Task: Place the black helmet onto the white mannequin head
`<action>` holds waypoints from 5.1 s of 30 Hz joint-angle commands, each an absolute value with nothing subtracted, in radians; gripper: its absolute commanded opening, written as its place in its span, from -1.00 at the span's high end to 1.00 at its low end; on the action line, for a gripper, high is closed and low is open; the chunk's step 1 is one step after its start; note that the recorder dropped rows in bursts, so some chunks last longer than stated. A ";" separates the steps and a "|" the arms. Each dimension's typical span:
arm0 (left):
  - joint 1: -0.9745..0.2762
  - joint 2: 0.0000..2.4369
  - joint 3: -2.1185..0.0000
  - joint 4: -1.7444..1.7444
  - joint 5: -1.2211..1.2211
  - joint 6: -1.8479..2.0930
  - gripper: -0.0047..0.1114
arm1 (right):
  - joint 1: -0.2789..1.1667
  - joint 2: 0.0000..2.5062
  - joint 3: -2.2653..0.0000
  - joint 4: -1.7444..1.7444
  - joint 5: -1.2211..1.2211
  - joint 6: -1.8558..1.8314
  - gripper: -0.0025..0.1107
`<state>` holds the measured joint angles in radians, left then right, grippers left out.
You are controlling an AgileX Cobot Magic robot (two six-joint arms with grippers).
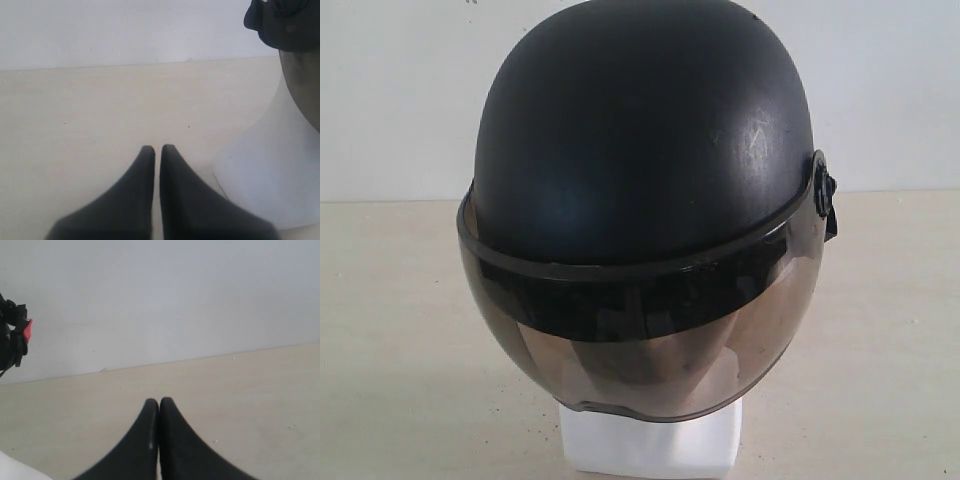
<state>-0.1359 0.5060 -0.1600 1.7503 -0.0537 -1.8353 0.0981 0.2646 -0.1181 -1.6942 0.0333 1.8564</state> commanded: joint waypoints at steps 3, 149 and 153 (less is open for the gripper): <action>-0.138 0.503 -0.159 1.744 -0.052 -1.843 0.84 | 0.091 0.257 -0.115 -1.704 0.032 1.859 0.96; -0.056 0.000 0.000 0.118 0.261 -0.053 0.84 | 0.052 0.000 0.000 0.000 0.337 0.020 0.96; -0.056 0.000 0.000 0.028 0.298 0.056 0.84 | 0.052 0.000 0.000 -0.006 0.337 0.020 0.96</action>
